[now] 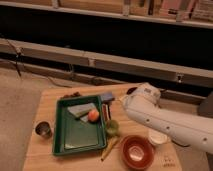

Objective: Place apple in purple bowl

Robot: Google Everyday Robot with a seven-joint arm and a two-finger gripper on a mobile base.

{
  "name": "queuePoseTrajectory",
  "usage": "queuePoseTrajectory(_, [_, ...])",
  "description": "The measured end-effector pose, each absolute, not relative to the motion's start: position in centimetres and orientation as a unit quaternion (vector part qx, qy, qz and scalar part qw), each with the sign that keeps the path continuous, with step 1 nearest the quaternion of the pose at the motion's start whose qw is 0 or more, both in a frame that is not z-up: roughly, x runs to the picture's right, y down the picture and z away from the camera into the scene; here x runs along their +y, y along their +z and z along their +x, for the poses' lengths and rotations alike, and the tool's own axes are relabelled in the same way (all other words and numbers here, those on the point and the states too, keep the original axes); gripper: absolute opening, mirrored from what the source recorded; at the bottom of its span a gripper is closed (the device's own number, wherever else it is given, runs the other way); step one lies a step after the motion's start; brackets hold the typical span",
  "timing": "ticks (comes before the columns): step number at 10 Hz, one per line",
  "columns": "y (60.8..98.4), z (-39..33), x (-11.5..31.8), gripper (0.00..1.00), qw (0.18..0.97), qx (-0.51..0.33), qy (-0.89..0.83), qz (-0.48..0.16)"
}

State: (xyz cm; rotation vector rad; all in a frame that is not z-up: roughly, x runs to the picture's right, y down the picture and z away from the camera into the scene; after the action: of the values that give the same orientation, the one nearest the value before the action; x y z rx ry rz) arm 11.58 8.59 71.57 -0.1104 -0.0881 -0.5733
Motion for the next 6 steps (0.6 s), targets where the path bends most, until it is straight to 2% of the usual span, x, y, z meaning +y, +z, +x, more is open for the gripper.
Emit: queuePoseTrajectory(6, [74.1,4.6,6.1,0.65,0.930,-0.042,-0.364,-0.011])
